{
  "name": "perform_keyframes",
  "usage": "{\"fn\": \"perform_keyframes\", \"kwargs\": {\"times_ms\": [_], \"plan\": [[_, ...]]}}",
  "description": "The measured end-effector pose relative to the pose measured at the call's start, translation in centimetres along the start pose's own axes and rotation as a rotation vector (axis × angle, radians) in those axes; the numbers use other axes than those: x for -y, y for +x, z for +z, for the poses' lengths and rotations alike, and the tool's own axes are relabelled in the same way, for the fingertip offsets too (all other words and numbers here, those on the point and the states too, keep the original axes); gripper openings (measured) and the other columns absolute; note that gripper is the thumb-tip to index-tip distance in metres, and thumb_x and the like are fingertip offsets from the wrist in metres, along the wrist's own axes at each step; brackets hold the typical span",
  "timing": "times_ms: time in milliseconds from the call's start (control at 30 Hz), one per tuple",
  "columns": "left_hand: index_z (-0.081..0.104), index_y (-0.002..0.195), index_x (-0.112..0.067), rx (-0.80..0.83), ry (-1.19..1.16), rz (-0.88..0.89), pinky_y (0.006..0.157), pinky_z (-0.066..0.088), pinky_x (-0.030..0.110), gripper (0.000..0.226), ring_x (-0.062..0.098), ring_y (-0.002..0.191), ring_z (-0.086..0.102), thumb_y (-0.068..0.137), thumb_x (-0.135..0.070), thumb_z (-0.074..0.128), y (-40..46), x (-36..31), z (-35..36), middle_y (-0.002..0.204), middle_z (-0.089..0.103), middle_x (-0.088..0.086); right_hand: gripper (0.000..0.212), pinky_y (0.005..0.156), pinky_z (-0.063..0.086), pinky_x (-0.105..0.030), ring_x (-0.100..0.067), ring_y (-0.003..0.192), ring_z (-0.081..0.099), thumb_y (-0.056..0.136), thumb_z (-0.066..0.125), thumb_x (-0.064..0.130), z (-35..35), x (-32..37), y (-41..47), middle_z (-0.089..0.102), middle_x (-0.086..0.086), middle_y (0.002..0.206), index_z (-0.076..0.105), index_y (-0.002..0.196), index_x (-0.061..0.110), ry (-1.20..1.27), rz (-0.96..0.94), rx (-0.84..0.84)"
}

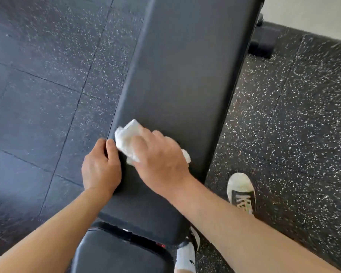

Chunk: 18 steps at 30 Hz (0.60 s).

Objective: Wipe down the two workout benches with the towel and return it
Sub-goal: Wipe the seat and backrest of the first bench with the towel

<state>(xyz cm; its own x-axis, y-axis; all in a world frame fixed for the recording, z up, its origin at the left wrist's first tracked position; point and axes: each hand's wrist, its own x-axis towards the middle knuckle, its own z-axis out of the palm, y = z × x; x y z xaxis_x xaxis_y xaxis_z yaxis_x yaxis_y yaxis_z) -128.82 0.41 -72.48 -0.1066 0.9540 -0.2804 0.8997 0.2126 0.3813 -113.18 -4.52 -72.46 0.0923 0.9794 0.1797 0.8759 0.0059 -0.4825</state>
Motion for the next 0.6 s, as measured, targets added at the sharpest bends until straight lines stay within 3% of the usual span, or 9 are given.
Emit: {"fn": "perform_keyframes", "kwargs": {"times_ms": [100, 200, 267, 367, 467, 600], "plan": [[0.047, 0.077, -0.022, 0.006, -0.027, -0.031, 0.065, 0.046, 0.046, 0.039, 0.033, 0.068, 0.053, 0.097, -0.051, 0.032, 0.2, 0.1, 0.1, 0.065, 0.058, 0.004, 0.025, 0.053, 0.03, -0.031, -0.02, 0.063, 0.047, 0.078, 0.07, 0.012, 0.5, 1.2, -3.8, 0.06, -0.004, 0.086, 0.052, 0.094, 0.013, -0.015, -0.259, 0.05], [0.047, 0.079, -0.02, -0.033, 0.001, -0.004, 0.066, 0.044, 0.047, 0.045, 0.037, 0.07, 0.052, 0.096, -0.056, 0.028, 0.2, 0.2, 0.2, 0.067, 0.058, 0.005, 0.011, 0.051, 0.041, -0.035, -0.022, 0.064, 0.049, 0.085, 0.07, 0.017, -1.4, -1.9, -3.3, 0.061, -0.004, 0.084, 0.064, 0.093, 0.012, -0.007, -0.464, 0.133], [0.051, 0.084, -0.02, -0.057, 0.012, 0.035, 0.068, 0.045, 0.047, 0.047, 0.037, 0.073, 0.054, 0.099, -0.057, 0.027, 0.2, 0.6, 0.3, 0.072, 0.06, 0.006, 0.017, 0.052, 0.048, -0.038, -0.025, 0.065, 0.056, 0.087, 0.073, 0.024, -2.8, -5.4, -0.5, 0.066, -0.005, 0.088, 0.074, 0.1, 0.012, -0.063, -0.495, 0.099], [0.049, 0.083, -0.019, -0.07, 0.027, 0.067, 0.065, 0.035, 0.042, 0.046, 0.032, 0.07, 0.046, 0.102, -0.056, 0.029, 0.4, 0.8, 0.3, 0.067, 0.052, 0.0, 0.036, 0.058, 0.052, -0.038, -0.032, 0.077, 0.063, 0.093, 0.067, 0.033, -4.6, -9.6, 6.7, 0.066, -0.008, 0.094, 0.072, 0.118, 0.009, -0.107, -0.226, -0.024], [0.046, 0.082, -0.017, -0.023, -0.001, 0.038, 0.065, 0.032, 0.041, 0.044, 0.032, 0.069, 0.044, 0.105, -0.052, 0.033, 0.2, 0.4, -0.1, 0.063, 0.048, -0.006, 0.038, 0.068, 0.045, -0.04, -0.035, 0.093, 0.062, 0.096, 0.059, 0.038, -4.2, -10.6, 13.3, 0.061, -0.01, 0.108, 0.061, 0.124, 0.011, -0.122, 0.096, -0.088], [0.063, 0.095, -0.017, 0.163, -0.195, -0.087, 0.078, 0.047, 0.04, 0.047, 0.028, 0.086, 0.058, 0.104, -0.054, 0.034, 0.9, 0.7, -1.4, 0.085, 0.067, -0.001, 0.039, 0.07, 0.037, -0.036, -0.03, 0.1, 0.061, 0.096, 0.057, 0.039, -0.9, -4.6, 15.8, 0.06, -0.006, 0.116, 0.057, 0.127, 0.015, -0.133, 0.136, -0.011]]}}
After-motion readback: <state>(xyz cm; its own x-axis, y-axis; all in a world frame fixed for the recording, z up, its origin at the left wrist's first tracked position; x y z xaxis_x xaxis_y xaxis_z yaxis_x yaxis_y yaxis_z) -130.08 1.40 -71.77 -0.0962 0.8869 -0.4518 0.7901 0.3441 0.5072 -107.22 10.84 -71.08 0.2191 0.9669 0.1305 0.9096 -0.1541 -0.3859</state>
